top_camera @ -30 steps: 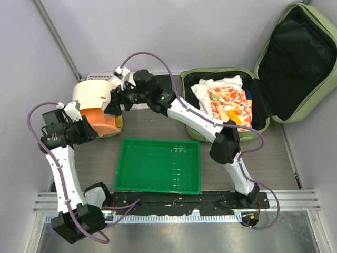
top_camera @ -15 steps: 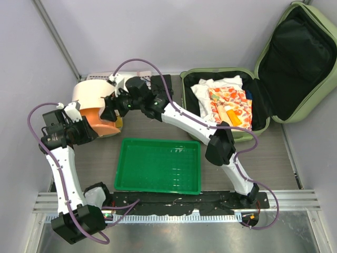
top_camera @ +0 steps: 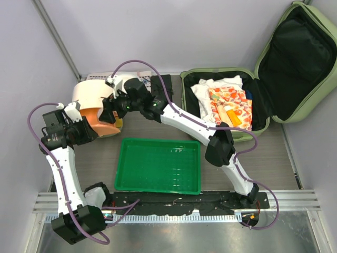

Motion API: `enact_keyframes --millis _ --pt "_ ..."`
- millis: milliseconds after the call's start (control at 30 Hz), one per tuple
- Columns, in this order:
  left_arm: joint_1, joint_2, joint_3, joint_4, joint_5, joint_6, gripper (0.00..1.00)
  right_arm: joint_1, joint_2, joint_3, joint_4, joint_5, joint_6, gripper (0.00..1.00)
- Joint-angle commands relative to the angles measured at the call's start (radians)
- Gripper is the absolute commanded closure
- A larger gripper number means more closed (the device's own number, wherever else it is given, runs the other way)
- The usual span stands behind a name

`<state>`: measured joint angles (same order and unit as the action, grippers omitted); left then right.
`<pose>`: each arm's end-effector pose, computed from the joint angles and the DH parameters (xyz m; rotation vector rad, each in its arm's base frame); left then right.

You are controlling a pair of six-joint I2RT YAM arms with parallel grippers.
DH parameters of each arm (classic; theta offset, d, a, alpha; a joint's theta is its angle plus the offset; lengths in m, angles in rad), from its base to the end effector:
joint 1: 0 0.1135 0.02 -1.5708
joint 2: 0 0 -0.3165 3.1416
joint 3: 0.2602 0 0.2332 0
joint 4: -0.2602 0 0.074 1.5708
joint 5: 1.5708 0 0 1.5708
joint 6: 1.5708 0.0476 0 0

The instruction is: Open, take out, and arrange the luggage

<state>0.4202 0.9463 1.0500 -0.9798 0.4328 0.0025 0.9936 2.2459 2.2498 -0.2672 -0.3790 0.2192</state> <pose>0.1249 0.0340 0.3632 -0.3054 2.3467 -0.3279 0.2892 0.4764 0.3907 -1.0104 1.7123 1.1689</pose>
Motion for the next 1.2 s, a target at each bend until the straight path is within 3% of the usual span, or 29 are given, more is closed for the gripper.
enact_keyframes --millis 0,133,500,700,1067,1167 --pt "-0.006 -0.021 -0.001 0.012 0.030 0.004 1.00 0.005 -0.017 0.056 0.077 -0.008 -0.004 0.23" --pt "-0.004 -0.024 -0.001 0.012 0.030 0.002 1.00 0.007 -0.017 0.054 0.088 -0.017 0.002 0.16" --pt "-0.006 -0.027 -0.004 0.021 0.034 0.002 1.00 -0.013 -0.035 0.090 0.076 -0.032 0.035 0.15" --pt "-0.004 -0.034 -0.024 0.113 0.031 -0.044 1.00 -0.059 -0.138 0.018 0.085 -0.034 0.026 0.14" --pt "-0.005 0.172 0.051 0.358 0.014 -0.168 1.00 -0.150 -0.247 -0.194 0.085 -0.063 0.036 0.14" --pt "-0.008 0.224 0.073 0.411 0.050 -0.188 0.90 -0.158 -0.261 -0.220 0.083 -0.057 0.020 0.14"
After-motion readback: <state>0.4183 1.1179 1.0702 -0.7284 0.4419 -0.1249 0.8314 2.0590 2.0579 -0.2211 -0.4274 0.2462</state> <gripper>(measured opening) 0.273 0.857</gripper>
